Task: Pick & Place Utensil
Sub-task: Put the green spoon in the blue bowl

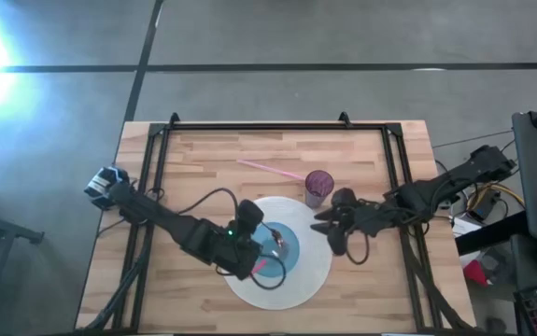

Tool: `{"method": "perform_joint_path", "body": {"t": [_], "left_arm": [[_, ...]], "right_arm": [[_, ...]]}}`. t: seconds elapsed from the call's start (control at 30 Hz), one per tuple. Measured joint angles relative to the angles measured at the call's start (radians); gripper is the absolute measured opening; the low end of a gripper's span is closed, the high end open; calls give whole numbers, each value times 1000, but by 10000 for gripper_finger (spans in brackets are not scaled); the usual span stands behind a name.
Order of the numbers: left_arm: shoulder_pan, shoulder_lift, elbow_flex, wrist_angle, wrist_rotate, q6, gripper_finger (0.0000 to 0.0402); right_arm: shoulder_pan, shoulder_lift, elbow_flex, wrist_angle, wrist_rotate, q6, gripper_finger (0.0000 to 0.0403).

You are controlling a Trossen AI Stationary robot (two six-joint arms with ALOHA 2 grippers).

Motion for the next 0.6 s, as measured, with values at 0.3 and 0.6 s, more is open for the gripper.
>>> {"method": "perform_joint_path", "body": {"t": [0.3, 0.6], "left_arm": [[-37, 65, 0, 98, -89, 191, 0], [-60, 98, 0, 175, -182, 267, 0]], "right_arm": [[-26, 60, 0, 51, -3, 36, 164], [-42, 89, 2, 80, -30, 29, 164]]}}
